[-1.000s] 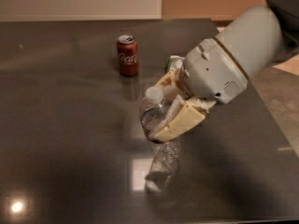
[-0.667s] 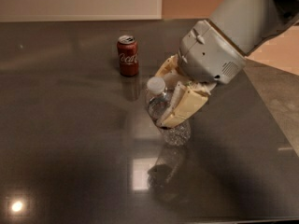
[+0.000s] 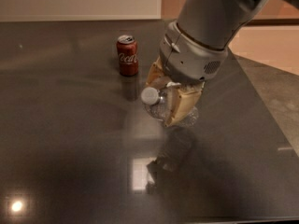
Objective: Knock water bottle over
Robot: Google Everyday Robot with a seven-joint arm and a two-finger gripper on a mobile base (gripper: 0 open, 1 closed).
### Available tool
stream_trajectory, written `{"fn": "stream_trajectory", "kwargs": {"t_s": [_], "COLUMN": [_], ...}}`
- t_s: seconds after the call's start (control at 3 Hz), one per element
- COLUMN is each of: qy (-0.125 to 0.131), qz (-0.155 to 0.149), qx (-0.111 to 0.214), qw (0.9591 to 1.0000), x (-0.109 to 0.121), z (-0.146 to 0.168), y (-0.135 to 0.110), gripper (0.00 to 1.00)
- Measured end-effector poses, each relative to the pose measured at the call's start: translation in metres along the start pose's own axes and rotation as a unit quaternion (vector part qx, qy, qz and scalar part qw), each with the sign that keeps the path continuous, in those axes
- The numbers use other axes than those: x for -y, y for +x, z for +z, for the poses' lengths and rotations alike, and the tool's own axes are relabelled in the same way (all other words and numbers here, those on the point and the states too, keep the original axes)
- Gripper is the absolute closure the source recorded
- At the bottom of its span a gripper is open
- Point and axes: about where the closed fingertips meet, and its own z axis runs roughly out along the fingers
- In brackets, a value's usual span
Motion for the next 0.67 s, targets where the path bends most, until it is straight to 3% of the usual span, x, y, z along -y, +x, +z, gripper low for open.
{"fn": "stream_trajectory", "kwargs": {"t_s": [0.33, 0.67], "qy": [-0.017, -0.034], "qz": [-0.033, -0.047], "qx": [-0.058, -0.085], "qw": [0.9976, 0.9947], "x": [-0.003, -0.005], "z": [0.021, 0.039], "y": [0.004, 0.007], "gripper": [1.00, 0.83]}}
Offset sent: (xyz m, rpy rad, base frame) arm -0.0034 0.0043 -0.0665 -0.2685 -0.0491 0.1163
